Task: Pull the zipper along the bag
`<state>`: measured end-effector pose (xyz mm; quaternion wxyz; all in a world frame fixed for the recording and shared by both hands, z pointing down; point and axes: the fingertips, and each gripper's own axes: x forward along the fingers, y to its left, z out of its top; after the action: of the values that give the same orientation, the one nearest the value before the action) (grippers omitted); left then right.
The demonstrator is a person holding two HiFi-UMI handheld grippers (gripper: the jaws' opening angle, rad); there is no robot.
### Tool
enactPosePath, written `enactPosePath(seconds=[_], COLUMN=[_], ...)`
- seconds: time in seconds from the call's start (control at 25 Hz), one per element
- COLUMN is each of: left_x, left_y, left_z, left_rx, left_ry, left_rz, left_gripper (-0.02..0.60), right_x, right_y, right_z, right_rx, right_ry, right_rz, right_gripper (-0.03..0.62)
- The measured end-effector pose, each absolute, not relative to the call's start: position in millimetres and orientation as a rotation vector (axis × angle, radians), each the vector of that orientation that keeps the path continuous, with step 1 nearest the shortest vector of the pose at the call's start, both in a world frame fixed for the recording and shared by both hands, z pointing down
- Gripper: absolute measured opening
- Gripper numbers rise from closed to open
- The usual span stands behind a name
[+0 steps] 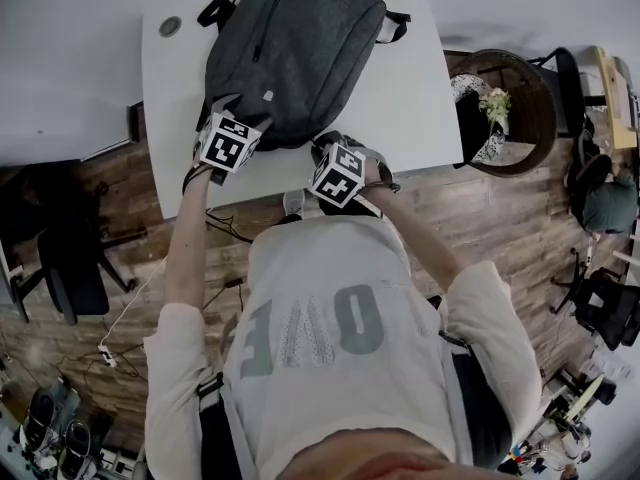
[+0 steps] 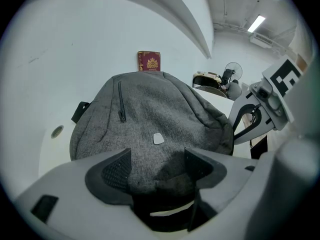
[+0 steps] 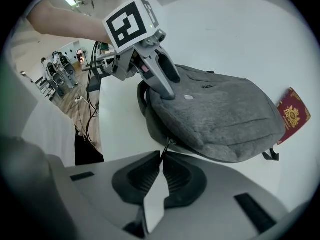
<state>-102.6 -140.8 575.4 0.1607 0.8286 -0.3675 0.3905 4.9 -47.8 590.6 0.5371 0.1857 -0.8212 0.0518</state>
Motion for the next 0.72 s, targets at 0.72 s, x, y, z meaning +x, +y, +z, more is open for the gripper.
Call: enactPosePath(seconds=[0.72], left_x=[-99], left_y=[-141], left_z=[575], left_rx=[2.346], left_ry=[-1.048], left_rz=[1.077], left_gripper=[0.325], right_x=[-58], right_y=[-26], right_z=[591], right_rx=[0.433], right_ry=[-2.020], right_rz=[0.288], right_gripper=[0.041])
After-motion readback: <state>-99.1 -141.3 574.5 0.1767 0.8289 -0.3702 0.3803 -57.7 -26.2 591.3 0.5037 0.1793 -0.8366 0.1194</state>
